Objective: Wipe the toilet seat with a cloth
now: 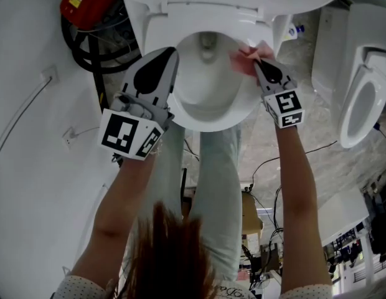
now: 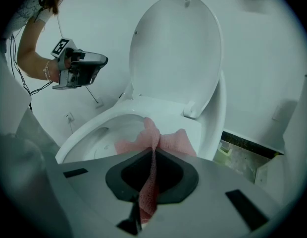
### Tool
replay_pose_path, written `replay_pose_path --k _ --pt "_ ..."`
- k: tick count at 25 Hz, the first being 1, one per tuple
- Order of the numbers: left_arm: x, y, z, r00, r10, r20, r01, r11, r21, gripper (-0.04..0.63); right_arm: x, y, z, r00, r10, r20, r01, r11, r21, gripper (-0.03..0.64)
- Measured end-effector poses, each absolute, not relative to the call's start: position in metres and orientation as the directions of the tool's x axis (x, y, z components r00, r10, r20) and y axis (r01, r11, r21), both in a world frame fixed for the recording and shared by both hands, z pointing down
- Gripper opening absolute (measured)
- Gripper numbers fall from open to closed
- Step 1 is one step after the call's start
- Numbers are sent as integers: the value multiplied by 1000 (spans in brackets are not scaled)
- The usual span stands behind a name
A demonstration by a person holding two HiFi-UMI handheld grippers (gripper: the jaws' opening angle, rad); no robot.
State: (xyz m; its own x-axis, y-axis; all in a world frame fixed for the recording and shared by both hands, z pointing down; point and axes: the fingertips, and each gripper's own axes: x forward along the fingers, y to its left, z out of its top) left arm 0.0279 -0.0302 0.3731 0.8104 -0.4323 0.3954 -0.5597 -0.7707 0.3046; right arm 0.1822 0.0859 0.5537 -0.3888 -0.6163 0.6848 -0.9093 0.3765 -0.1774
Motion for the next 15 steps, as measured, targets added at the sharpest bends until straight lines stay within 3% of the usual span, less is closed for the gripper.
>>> replay_pose_path --k 15 --pt "24 -27 368 810 -438 389 -561 -772 300 0 175 115 556 -392 -607 692 -910 364 -197 22"
